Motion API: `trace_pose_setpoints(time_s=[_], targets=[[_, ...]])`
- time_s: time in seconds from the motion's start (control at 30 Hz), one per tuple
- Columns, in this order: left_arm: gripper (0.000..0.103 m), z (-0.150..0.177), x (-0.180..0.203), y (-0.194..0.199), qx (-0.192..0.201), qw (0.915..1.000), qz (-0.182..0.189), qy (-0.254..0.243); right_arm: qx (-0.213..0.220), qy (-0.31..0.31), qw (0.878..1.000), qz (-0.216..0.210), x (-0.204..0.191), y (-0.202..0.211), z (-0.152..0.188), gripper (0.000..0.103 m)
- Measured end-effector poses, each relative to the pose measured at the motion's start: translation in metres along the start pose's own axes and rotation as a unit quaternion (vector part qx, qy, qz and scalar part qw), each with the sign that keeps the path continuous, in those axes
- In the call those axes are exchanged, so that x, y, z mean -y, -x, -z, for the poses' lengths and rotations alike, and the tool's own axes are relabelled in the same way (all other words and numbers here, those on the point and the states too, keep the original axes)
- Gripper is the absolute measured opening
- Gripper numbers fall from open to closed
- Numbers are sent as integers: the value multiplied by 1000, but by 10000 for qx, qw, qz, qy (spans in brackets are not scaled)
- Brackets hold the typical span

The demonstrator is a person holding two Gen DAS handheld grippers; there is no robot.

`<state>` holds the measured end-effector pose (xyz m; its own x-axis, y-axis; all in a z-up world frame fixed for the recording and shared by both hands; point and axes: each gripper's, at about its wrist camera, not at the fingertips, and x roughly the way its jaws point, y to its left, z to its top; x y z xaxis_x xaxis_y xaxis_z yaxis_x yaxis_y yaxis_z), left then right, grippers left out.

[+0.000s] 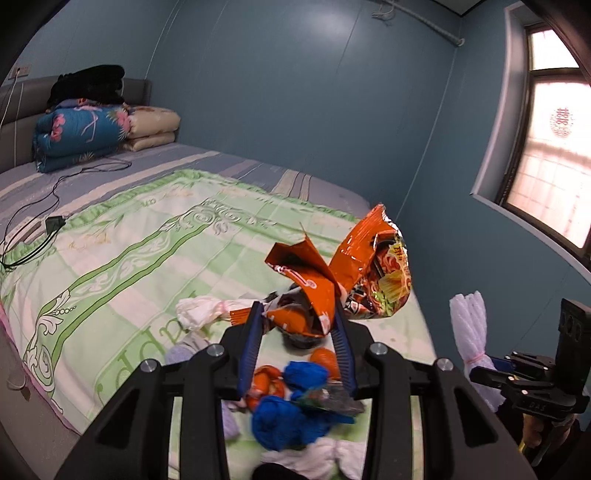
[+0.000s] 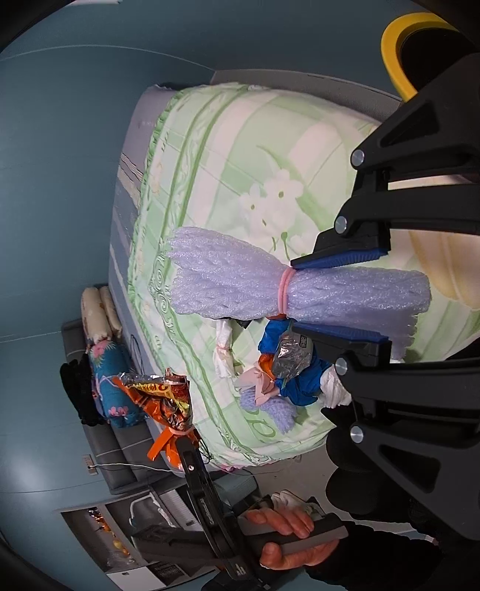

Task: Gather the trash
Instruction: 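Carry the chip bag with the left tool while the right tool carries the foam net to the yellow bin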

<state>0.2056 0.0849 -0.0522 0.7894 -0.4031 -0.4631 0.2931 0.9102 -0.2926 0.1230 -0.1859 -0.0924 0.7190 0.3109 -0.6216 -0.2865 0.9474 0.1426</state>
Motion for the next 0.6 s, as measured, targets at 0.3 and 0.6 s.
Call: trace_pose_setpoints(time_s=[0.3,0.6], targets=[[34,5,40,21,114,9995,292,-103,271,-147,9993,227,13,41,9,27],[34,4,95,26,146,9965,705,-420,593,-374,9949,727,41,90,24,27]])
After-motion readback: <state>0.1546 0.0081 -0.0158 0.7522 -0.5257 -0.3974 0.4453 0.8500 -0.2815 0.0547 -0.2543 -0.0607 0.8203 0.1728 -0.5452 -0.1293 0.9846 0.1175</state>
